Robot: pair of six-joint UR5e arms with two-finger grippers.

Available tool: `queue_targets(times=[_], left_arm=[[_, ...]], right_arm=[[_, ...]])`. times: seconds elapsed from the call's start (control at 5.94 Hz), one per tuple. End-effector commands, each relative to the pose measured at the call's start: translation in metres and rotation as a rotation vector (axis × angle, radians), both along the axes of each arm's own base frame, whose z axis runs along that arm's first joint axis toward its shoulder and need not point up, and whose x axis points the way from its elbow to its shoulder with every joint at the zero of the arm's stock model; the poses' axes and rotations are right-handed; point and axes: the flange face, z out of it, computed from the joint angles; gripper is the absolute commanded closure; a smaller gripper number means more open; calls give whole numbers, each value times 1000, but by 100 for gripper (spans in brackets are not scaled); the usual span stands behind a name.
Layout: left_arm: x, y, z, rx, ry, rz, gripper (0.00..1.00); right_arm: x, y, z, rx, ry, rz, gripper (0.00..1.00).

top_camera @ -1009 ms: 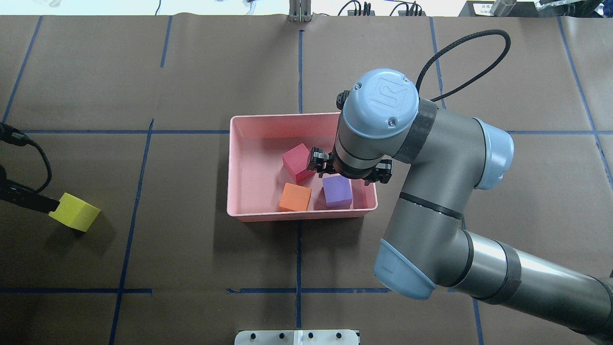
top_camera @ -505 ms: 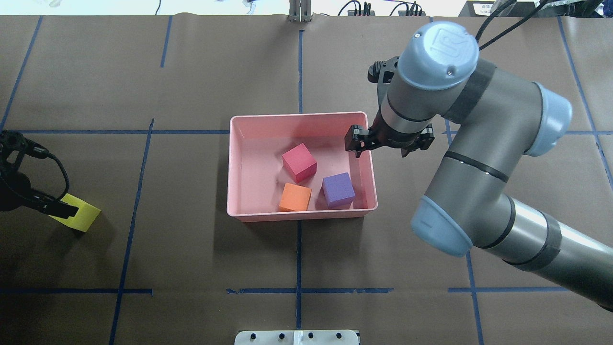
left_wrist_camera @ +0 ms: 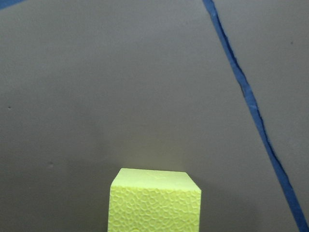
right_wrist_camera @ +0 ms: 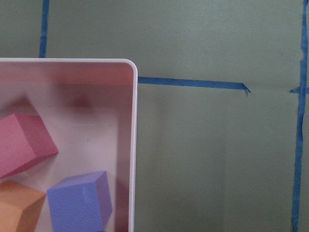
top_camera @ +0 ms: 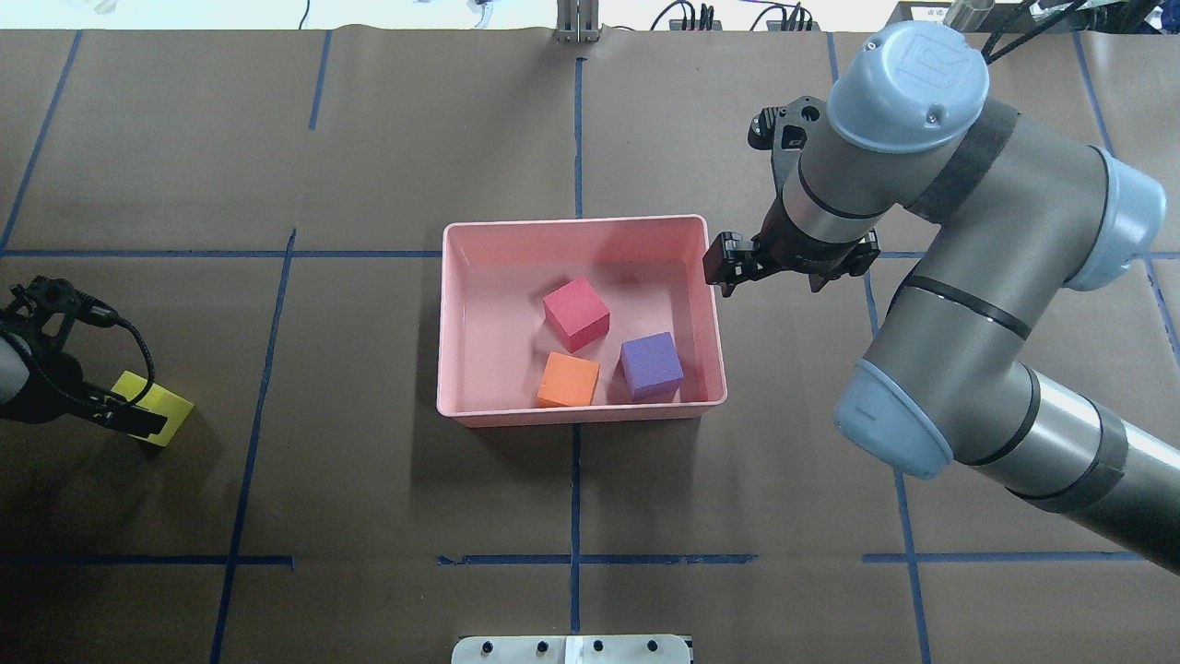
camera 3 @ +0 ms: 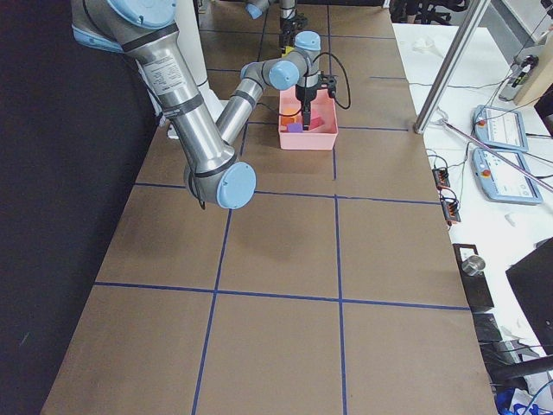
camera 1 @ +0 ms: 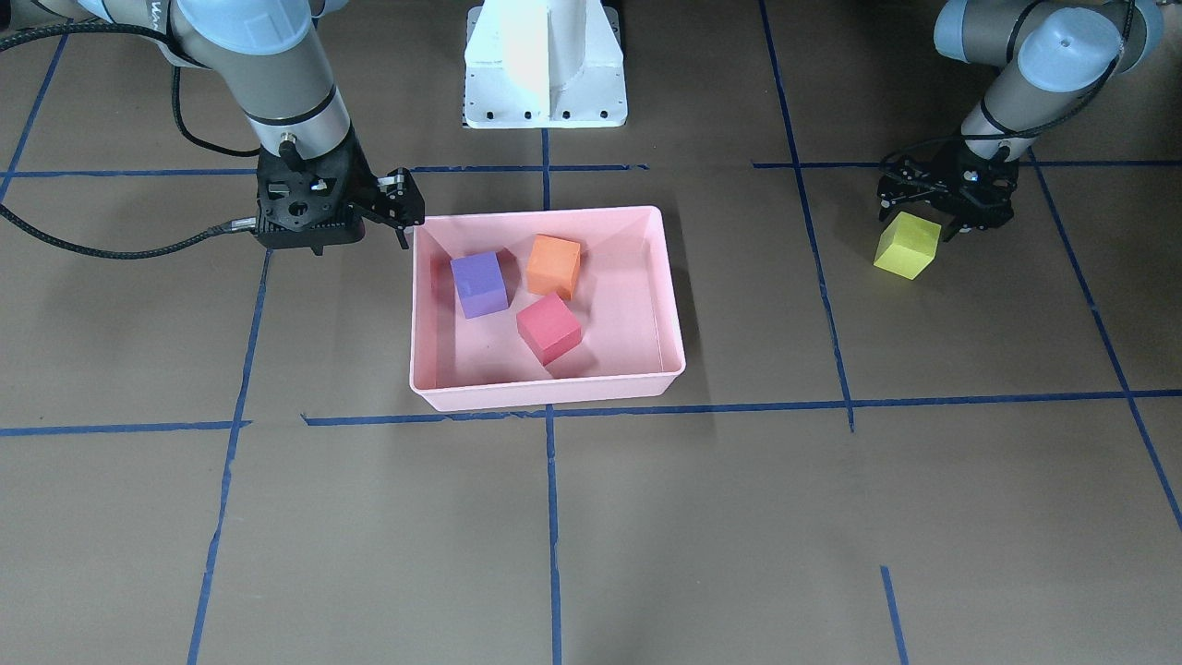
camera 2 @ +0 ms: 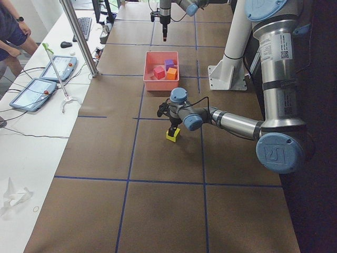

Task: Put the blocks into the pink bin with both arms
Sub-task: 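Grasp the yellow cube with the left gripper while the right arm withdraws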

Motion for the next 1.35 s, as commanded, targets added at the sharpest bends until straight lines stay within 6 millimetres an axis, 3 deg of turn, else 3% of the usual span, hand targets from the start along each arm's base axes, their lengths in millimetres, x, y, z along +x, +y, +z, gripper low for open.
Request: queue_targets(times=[0.0,0.17,0.34,0.5,0.67,0.84,1.01,1.18], left_arm=[[11,-8,7,-8,-7,1,0],[27,-14,14,-17,-14,14,0],[32,-12,18,-27,-16,28,0],[32,-11,17,-30,-14,31,21],[31,-11,11,-29,-9,32,64],[30,-9,-4,-31,25,47,70],[24,-8,-28,-57,64,19,70],[24,-30,-74,-89,76,-48,70]], right_arm=[[1,0,7,-5,6,0,0],[2,1,11,-7,11,-3,0],[2,1,11,-2,9,-9,0],[5,-1,11,7,10,-12,0],[10,-5,12,33,12,-31,0],[23,-15,15,58,17,-49,0],[48,-27,42,77,32,-93,0],[86,-41,72,111,41,-152,0]])
